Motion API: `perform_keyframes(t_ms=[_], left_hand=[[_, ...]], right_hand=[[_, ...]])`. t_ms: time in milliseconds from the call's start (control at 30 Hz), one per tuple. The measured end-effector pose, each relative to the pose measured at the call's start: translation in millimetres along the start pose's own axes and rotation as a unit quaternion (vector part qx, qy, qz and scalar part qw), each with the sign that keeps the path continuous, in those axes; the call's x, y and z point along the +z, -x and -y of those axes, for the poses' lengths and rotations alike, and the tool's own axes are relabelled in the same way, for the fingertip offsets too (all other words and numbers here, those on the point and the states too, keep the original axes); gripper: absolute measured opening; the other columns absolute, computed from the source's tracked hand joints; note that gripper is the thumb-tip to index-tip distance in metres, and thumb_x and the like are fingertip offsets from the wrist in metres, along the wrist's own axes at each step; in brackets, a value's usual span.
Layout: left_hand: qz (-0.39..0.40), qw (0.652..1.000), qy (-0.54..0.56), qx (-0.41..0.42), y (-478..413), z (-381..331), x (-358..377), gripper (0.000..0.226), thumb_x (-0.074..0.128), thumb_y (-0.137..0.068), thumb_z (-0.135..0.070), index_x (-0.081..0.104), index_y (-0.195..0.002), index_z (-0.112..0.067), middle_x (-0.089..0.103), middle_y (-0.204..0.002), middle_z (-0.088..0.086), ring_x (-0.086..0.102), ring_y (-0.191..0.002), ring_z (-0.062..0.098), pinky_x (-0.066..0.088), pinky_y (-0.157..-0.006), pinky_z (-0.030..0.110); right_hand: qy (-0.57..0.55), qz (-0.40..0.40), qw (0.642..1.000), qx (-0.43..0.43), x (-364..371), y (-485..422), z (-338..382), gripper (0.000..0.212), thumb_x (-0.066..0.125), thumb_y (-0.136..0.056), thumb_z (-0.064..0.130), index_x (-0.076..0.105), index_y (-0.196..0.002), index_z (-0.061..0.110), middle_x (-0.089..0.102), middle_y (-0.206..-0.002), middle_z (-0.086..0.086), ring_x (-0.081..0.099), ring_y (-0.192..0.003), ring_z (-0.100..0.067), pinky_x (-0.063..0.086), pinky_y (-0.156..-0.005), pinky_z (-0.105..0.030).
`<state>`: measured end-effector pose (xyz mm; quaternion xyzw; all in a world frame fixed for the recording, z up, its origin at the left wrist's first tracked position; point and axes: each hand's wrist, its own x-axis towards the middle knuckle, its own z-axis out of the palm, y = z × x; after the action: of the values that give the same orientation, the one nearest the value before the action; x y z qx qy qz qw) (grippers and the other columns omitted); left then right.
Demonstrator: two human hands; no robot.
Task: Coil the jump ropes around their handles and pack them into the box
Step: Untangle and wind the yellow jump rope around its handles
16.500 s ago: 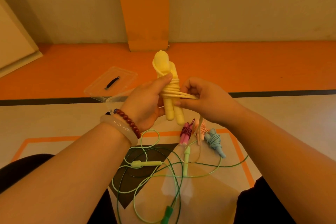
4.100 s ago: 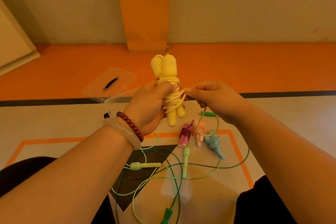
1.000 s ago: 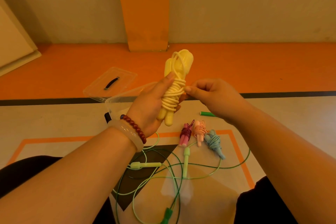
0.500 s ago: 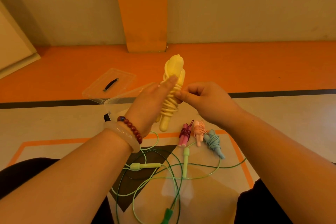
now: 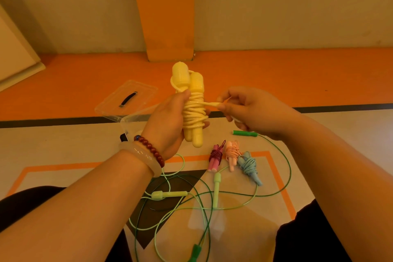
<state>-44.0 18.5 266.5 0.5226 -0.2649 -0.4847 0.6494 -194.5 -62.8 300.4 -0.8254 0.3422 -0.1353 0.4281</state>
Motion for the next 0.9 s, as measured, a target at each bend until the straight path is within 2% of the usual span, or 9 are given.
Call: perform_keyframes(t_ms=[67,133,233,367,500,567,700,833,900], left_hand=[[-0.007,0.999,0.032,-0.003,0.6,-1.3,1.5,0.025,0.038,-0.102,-0.030,0.057,-0.105,-0.013,0.071,-0.081,0.008,0.068,-0.076,0.020,0.058,-0.073,0.043],[-0.011,0.999,0.042,-0.012,3.3,-4.2,2.8,0.028,0.036,-0.102,-0.032,0.057,-0.105,-0.014,0.070,-0.081,0.007,0.068,-0.067,0.017,0.059,-0.058,0.034],[-0.003,1.000,0.003,-0.025,6.9,-6.7,1.3,0.033,0.032,-0.102,-0.034,0.058,-0.102,-0.013,0.070,-0.073,0.002,0.063,-0.054,0.012,0.046,-0.043,0.021],[0.019,0.999,-0.012,-0.025,8.7,-9.2,-1.9,0.034,0.032,-0.101,-0.034,0.057,-0.101,-0.011,0.068,-0.073,0.005,0.058,-0.050,0.014,0.040,-0.041,0.020],[0.042,0.999,-0.012,-0.007,10.3,-8.7,0.0,0.032,0.039,-0.099,-0.038,0.058,-0.103,-0.013,0.066,-0.071,0.005,0.056,-0.049,0.014,0.040,-0.039,0.020],[0.050,0.998,-0.027,-0.002,9.7,-8.0,-0.2,0.035,0.040,-0.099,-0.040,0.057,-0.110,-0.011,0.065,-0.074,0.006,0.056,-0.049,0.014,0.040,-0.039,0.020],[0.046,0.996,-0.079,0.007,9.0,-4.9,-0.4,0.035,0.040,-0.100,-0.032,0.052,-0.120,-0.006,0.068,-0.078,0.006,0.060,-0.052,0.014,0.043,-0.040,0.022],[0.038,0.991,-0.122,0.032,12.1,-3.6,1.4,0.013,0.043,-0.099,-0.026,0.055,-0.103,-0.022,0.068,-0.075,0.001,0.065,-0.057,0.015,0.047,-0.042,0.024],[0.040,0.990,-0.132,0.042,13.0,-3.8,1.8,0.011,0.044,-0.099,-0.025,0.054,-0.100,-0.028,0.066,-0.079,0.002,0.066,-0.058,0.015,0.049,-0.043,0.025]], right_hand=[[-0.153,-0.018,0.988,0.031,-0.8,-1.5,-0.8,0.011,0.055,-0.095,0.013,0.063,-0.103,0.014,0.055,-0.066,-0.001,0.041,-0.044,-0.007,0.032,-0.040,-0.018],[-0.278,-0.032,0.959,0.053,1.3,-4.3,0.2,0.013,0.056,-0.093,0.005,0.065,-0.102,0.008,0.057,-0.065,-0.002,0.038,-0.044,-0.006,0.030,-0.039,-0.015],[-0.389,-0.069,0.915,0.078,5.0,-7.6,0.7,0.010,0.057,-0.091,0.002,0.067,-0.093,0.002,0.061,-0.066,-0.002,0.040,-0.046,-0.004,0.032,-0.041,-0.013],[-0.452,-0.137,0.875,0.102,10.0,-10.7,1.8,0.009,0.061,-0.088,0.003,0.067,-0.082,0.005,0.060,-0.066,-0.001,0.045,-0.047,-0.002,0.037,-0.042,-0.011],[-0.539,-0.165,0.820,0.099,11.6,-10.8,3.9,0.006,0.061,-0.088,0.004,0.066,-0.087,0.005,0.064,-0.067,-0.003,0.052,-0.052,-0.004,0.045,-0.047,-0.010],[-0.568,-0.173,0.799,0.092,11.1,-9.7,5.2,0.007,0.060,-0.089,0.005,0.067,-0.089,0.005,0.066,-0.067,-0.003,0.055,-0.056,-0.005,0.047,-0.050,-0.010],[-0.581,-0.203,0.784,0.080,13.2,-8.3,6.7,0.007,0.060,-0.089,0.005,0.067,-0.092,0.005,0.068,-0.067,-0.002,0.058,-0.056,-0.005,0.049,-0.052,-0.012],[-0.596,-0.230,0.767,0.058,16.2,-6.9,8.3,0.006,0.057,-0.092,0.005,0.062,-0.095,0.004,0.069,-0.076,-0.006,0.056,-0.057,-0.005,0.049,-0.053,-0.012],[-0.601,-0.219,0.767,0.049,17.2,-6.5,9.1,0.006,0.053,-0.094,0.006,0.059,-0.097,0.005,0.072,-0.086,-0.010,0.055,-0.058,-0.005,0.049,-0.054,-0.012]])
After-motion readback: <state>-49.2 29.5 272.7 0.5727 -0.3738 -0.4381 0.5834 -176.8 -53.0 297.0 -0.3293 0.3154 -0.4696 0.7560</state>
